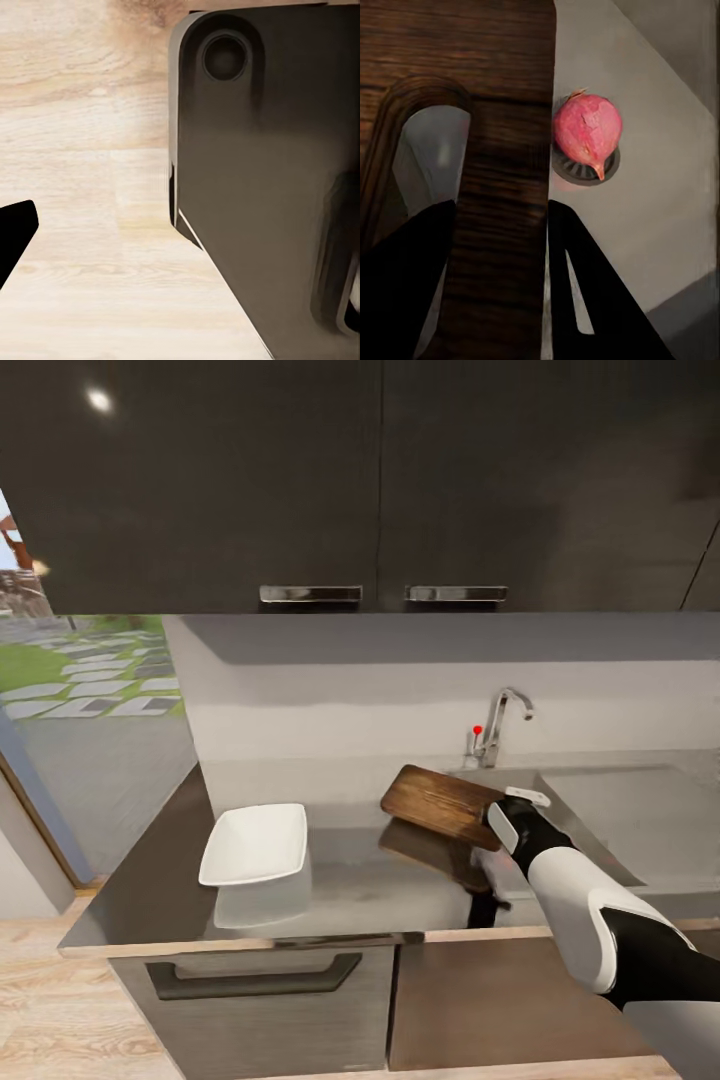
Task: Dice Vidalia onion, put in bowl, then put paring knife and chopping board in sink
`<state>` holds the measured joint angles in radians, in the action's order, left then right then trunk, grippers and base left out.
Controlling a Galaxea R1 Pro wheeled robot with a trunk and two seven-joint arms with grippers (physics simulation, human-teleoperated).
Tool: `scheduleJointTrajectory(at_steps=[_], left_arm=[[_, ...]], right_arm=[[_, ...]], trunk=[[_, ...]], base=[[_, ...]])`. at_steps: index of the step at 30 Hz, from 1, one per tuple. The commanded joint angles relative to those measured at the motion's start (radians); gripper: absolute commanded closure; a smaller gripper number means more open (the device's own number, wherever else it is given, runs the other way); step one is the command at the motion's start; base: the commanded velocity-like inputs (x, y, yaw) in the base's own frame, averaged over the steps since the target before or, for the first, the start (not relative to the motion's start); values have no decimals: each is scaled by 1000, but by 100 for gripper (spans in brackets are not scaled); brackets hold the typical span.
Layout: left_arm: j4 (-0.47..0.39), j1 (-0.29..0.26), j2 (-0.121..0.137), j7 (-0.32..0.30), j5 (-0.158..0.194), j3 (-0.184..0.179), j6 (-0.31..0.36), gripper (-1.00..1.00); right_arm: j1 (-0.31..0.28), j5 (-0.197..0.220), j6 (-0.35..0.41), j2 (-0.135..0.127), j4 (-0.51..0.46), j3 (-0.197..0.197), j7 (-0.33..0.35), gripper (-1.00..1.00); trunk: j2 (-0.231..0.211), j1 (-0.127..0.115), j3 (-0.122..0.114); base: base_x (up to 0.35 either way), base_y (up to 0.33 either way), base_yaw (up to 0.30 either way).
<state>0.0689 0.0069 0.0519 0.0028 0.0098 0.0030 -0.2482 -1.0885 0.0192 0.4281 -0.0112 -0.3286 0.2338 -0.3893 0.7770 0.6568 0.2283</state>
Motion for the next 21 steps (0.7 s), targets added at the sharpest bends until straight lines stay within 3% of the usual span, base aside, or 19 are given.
scheduleJointTrajectory(at_steps=[1, 4, 6, 8, 12, 13, 21], left_arm=[[1, -1, -1, 0, 1, 1, -7, -100], [0, -1, -3, 0, 1, 1, -9, -100], [-1, -1, -9, 0, 1, 1, -10, -100], [0, -1, -11, 0, 1, 2, -11, -100], [-1, -1, -13, 0, 1, 2, -11, -100], [-1, -1, -13, 0, 1, 2, -11, -100], [0, -1, -14, 0, 1, 0, -12, -100]], right_arm=[[-1, 1, 8, -2, -3, 0, 0, 100], [-1, -2, 19, -3, -4, -6, 16, 100], [-1, -6, 24, -4, -5, -29, 64, 100], [-1, -13, 26, -4, -7, -70, 115, 100], [-1, -24, 42, -4, -9, -201, 217, 100], [-1, -25, 44, -4, -9, -213, 231, 100], [-1, -27, 47, -5, -9, -234, 304, 100]], trunk=[[1, 0, 1], [1, 0, 1], [1, 0, 1], [1, 0, 1], [1, 0, 1], [1, 0, 1], [1, 0, 1]], base=[[0, -104, 0], [0, -48, 0], [0, -18, 0], [0, -8, 0], [0, -2, 0], [0, 0, 0], [0, 0, 0]])
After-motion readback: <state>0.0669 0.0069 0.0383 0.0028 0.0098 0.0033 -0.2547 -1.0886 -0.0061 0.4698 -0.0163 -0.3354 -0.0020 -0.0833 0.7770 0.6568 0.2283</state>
